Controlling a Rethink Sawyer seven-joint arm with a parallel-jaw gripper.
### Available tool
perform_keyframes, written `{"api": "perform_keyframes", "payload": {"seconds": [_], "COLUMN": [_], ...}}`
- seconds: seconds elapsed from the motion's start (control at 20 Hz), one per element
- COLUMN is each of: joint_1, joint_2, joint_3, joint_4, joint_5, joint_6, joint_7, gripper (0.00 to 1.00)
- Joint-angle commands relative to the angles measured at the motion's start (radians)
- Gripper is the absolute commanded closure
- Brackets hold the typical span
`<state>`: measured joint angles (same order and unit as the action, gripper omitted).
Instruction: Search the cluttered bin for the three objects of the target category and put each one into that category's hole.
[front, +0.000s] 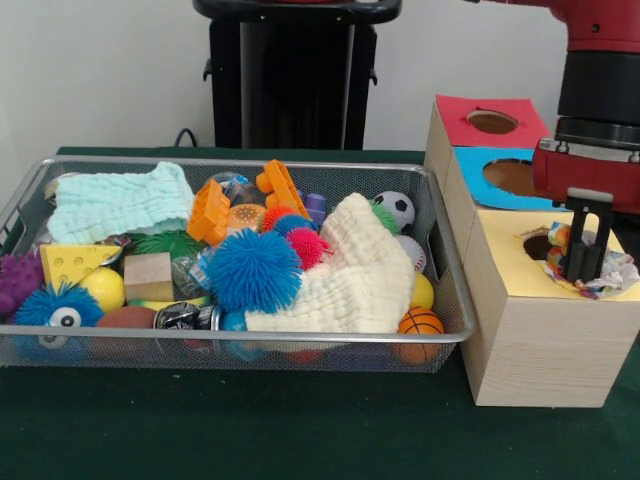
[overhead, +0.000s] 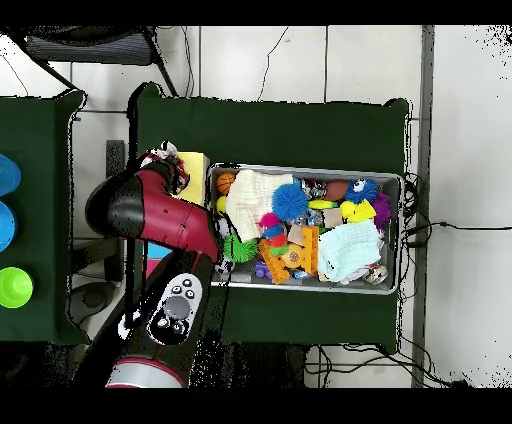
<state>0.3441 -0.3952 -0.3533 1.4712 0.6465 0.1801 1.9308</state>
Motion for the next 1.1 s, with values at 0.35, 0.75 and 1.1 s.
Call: {"api": "perform_keyframes", "payload": {"seconds": [0.35,0.75,1.1], "joint_1": [0.087,0.116,0.119], "joint_2": [0.257,0.317,0.323], "joint_3": [-0.175,-0.279,-0.288], "joint_4": [-0.178,-0.246,-0.248], "joint_5": [-0.053,-0.086,-0.075], "joint_6": [0.426,0.541,0.555], "joint_7": [0.281,0.274,0.257], "gripper": [1.0,1.0,1.0]}}
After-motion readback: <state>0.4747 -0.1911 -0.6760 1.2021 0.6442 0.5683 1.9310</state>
